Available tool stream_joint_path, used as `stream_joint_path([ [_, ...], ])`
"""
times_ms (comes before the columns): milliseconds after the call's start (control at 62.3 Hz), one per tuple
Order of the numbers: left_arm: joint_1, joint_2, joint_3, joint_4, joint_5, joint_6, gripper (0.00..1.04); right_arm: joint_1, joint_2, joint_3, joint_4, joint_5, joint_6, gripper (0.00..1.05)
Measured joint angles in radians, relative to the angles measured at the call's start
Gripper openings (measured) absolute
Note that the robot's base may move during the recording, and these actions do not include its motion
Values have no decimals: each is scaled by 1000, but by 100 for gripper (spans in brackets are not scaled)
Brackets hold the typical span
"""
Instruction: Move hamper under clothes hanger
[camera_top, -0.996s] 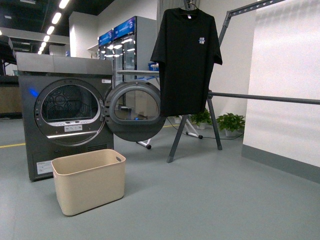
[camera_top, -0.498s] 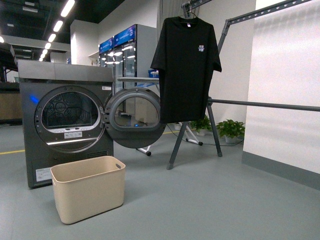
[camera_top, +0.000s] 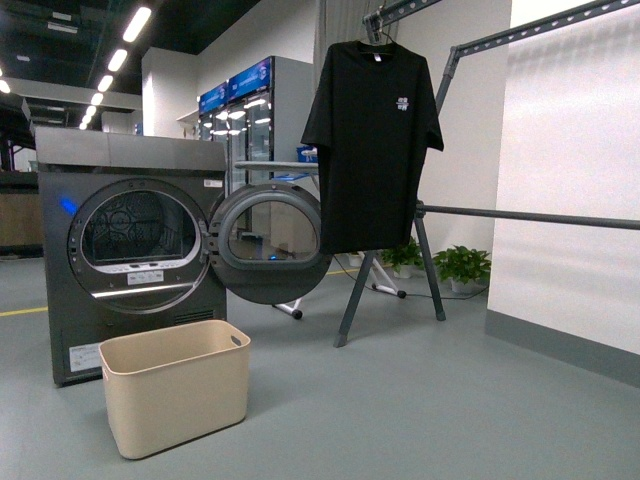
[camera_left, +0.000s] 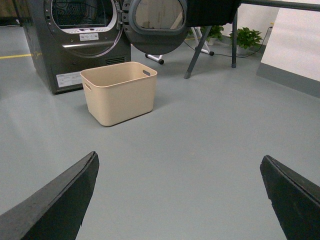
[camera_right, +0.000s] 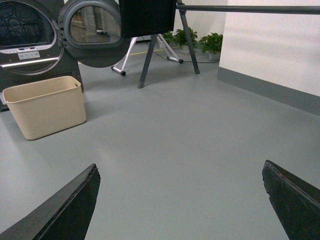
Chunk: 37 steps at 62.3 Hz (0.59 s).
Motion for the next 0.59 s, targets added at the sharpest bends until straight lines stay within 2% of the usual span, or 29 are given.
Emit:
stream_joint_path([
  [594, 0, 0, 0, 0, -1, 0, 98, 0, 0, 0, 0, -1, 0, 97],
])
